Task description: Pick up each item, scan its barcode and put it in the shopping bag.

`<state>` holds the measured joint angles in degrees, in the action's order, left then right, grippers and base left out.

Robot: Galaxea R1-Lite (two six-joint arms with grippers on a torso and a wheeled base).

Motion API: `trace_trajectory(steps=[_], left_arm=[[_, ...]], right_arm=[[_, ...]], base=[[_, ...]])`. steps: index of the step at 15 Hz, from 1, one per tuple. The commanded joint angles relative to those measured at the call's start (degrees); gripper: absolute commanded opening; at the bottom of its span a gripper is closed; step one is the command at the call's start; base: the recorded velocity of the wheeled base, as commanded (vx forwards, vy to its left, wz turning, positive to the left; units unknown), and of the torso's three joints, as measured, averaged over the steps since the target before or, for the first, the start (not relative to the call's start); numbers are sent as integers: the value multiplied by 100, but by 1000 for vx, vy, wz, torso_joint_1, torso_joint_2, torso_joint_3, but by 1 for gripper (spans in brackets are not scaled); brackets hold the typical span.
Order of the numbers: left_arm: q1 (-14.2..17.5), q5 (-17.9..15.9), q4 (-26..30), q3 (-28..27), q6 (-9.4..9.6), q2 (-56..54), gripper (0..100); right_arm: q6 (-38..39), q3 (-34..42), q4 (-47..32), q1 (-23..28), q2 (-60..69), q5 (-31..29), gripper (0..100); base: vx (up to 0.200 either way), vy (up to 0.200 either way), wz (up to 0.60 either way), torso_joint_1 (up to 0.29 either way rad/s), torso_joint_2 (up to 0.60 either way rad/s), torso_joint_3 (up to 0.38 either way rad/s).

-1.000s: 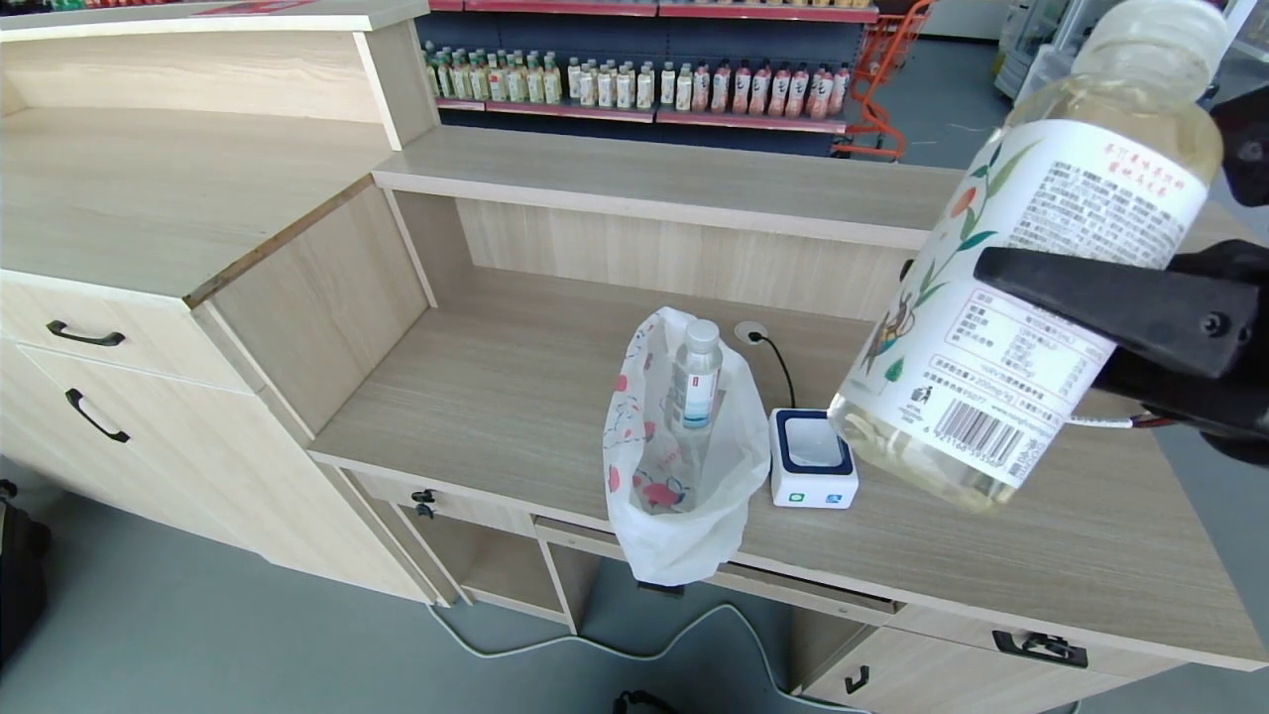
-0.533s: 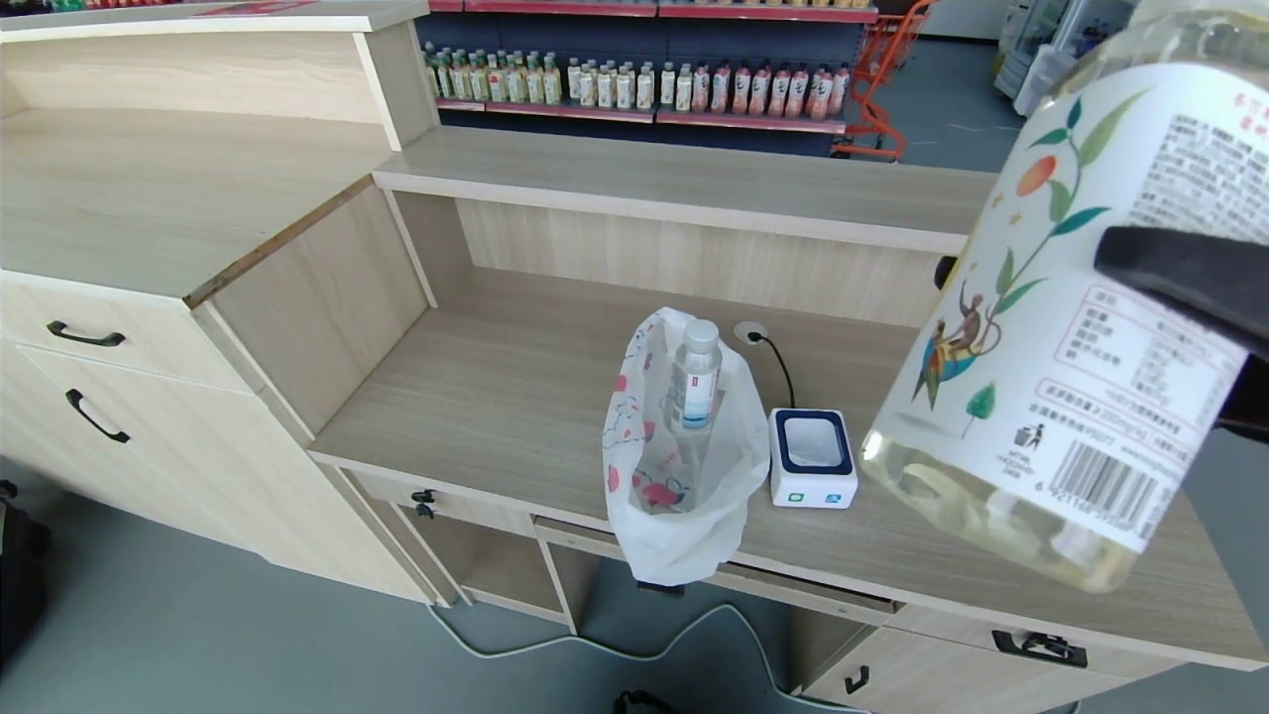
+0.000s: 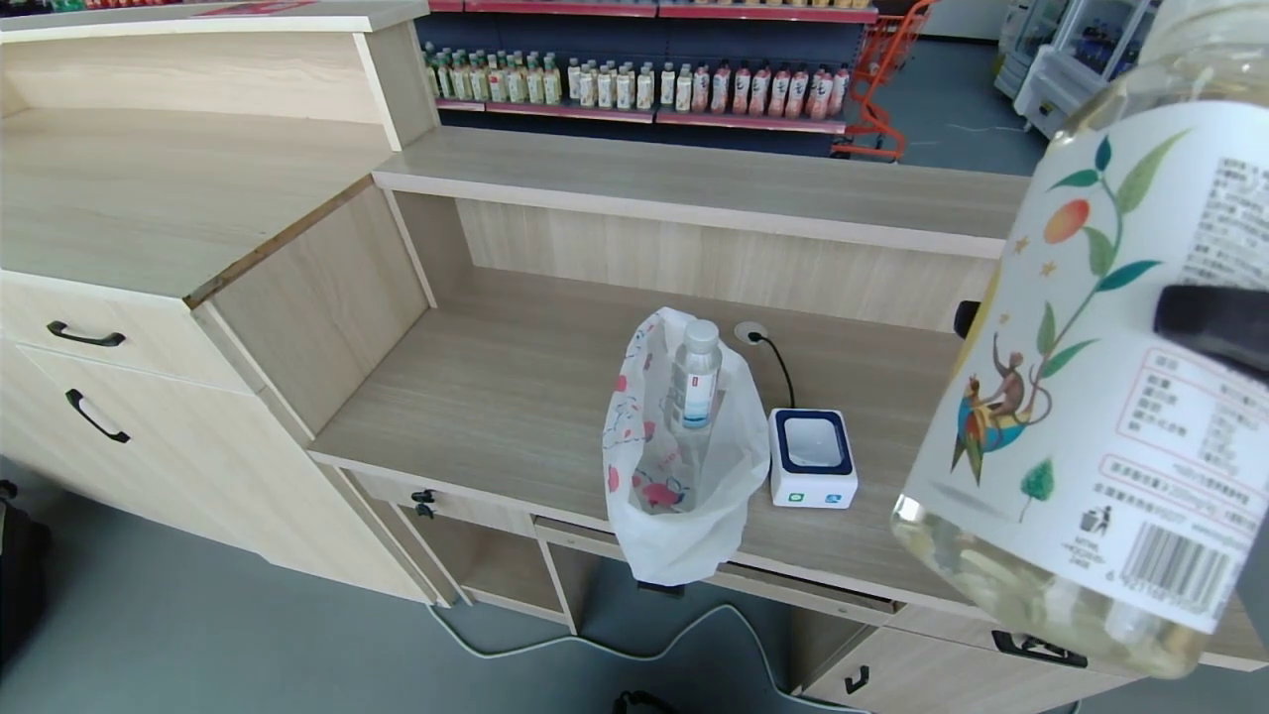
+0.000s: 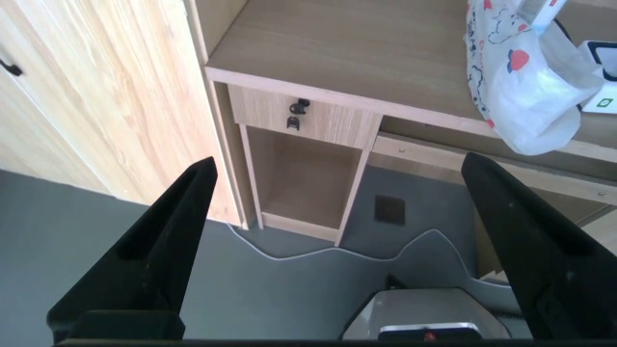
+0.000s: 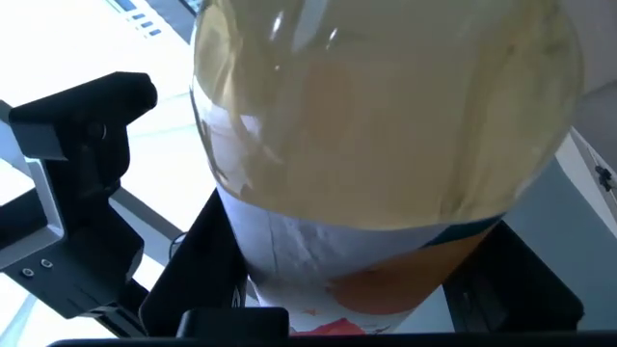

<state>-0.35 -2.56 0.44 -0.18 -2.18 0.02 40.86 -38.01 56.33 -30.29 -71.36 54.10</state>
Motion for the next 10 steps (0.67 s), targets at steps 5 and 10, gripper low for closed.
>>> trace_trajectory(steps=[5, 10], left_arm=[[0, 1, 0, 1, -2, -2, 100], [0, 1, 0, 1, -2, -2, 100]], right_arm=[[-8, 22, -87, -3, 131, -5, 0], [-35, -31, -342, -3, 219, -31, 0]], base=[[0, 0, 0, 0, 0, 0], [0, 0, 0, 0, 0, 0]])
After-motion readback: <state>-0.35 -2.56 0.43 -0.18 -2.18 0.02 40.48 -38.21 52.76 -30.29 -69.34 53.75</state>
